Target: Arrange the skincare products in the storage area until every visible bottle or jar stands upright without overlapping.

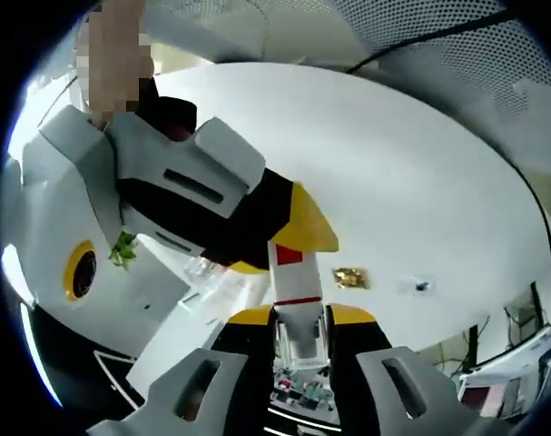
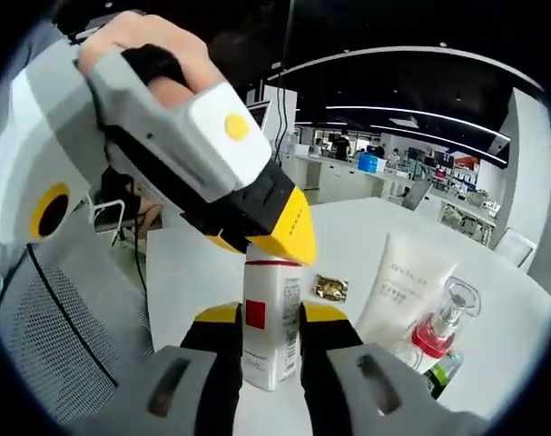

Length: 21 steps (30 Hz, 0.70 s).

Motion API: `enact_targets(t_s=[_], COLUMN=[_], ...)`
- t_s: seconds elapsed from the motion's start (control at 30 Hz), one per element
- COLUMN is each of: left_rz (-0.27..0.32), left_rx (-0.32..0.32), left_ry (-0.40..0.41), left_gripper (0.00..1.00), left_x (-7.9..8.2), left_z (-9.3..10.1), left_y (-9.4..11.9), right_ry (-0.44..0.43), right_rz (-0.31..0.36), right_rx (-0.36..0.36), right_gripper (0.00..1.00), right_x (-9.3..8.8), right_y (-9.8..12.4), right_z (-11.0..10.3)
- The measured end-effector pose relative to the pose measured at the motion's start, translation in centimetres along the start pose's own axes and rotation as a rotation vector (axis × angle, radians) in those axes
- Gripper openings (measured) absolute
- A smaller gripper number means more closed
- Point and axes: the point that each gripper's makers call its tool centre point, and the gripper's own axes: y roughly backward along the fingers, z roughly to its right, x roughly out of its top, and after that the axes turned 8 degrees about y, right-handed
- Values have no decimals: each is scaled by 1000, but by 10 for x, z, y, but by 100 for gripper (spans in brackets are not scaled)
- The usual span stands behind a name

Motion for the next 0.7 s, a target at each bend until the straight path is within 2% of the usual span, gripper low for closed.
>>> enact_targets(t_s=[0.13,0.4,0.47,0.53,0.63,0.7], left_rz=[-1,22,45,64,117,155], left_rx=[8,-29,-48,-64,-109,-141], left_ry=[-16,72,131,171,344,413], left_gripper=[19,28,30,29,29,31], left_x=[-1,-4,-4,-5,-3,1], left_z=[-2,1,4,5,11,15], left_y=[2,1,-1,-2,-5,-6], right_ry=[-5,-20,-21,-26,-23,-26], right_rz=[8,16,10,11,-1,-4], right_rx=[-12,-37,-41,-41,-46,-48], right_gripper=[23,23,23,23,23,23], right_x=[2,3,1,1,-1,-3], right_y=[4,11,12,13,13,14], right_z=[1,2,3,2,1,1])
